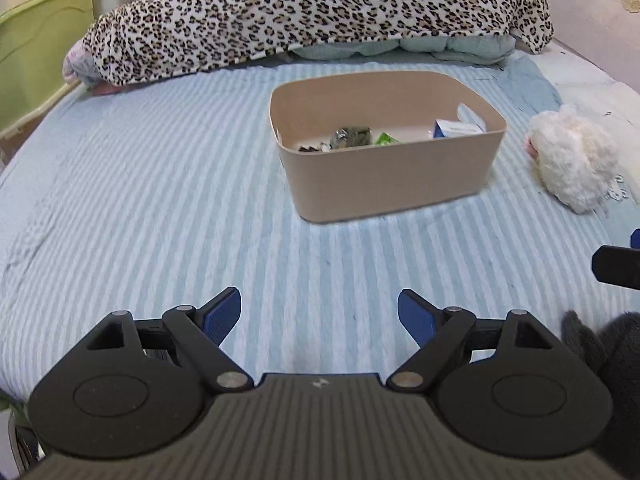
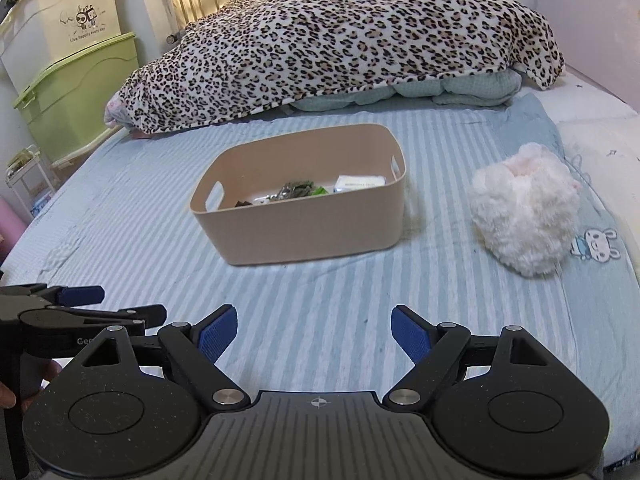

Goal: Organize objects

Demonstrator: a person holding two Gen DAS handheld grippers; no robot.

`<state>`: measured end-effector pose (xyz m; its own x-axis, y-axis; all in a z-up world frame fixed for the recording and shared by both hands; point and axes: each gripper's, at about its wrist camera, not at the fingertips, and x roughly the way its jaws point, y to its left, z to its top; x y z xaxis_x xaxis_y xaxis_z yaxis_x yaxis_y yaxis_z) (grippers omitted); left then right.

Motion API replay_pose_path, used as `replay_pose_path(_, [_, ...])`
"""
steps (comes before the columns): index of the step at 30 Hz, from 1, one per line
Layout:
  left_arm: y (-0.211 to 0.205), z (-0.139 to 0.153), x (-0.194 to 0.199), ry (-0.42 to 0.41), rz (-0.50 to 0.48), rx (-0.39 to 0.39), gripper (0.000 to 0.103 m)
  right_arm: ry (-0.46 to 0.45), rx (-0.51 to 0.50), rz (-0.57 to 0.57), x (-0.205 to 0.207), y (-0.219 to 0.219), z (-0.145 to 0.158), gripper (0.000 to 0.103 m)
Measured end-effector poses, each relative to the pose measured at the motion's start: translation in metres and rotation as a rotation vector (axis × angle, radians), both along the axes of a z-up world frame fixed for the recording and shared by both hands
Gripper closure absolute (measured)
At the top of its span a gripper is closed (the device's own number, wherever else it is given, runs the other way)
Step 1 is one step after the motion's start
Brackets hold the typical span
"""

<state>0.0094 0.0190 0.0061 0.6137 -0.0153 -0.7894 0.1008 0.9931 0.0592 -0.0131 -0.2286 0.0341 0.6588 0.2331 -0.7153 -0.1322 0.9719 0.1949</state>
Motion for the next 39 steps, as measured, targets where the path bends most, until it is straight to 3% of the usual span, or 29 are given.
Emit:
replay_pose_path(8, [0.003, 0.02, -0.025, 0.006, -0.008, -0.013, 0.017, 0.018, 0.009, 0.007, -0.027, -0.001, 0.001, 0.017])
replay_pose_path(15, [-0.003, 0.036, -0.04, 0.011, -0.046, -0.069, 0.017, 0.008, -0.003, 0.023, -0.044, 0.005, 0.01, 0.017])
replay_pose_path(29, [-0.007, 0.061, -0.059, -0.045, -0.092, -0.053, 0.017, -0.033, -0.022, 0.05, -0.06, 0.013, 0.031, 0.017])
replay_pose_path(39, [-0.009, 0.063, -0.064, -0.044, -0.109, -0.053, 0.017, -0.023, -0.035, 0.05, -0.062, 0.016, 0.033, 0.018])
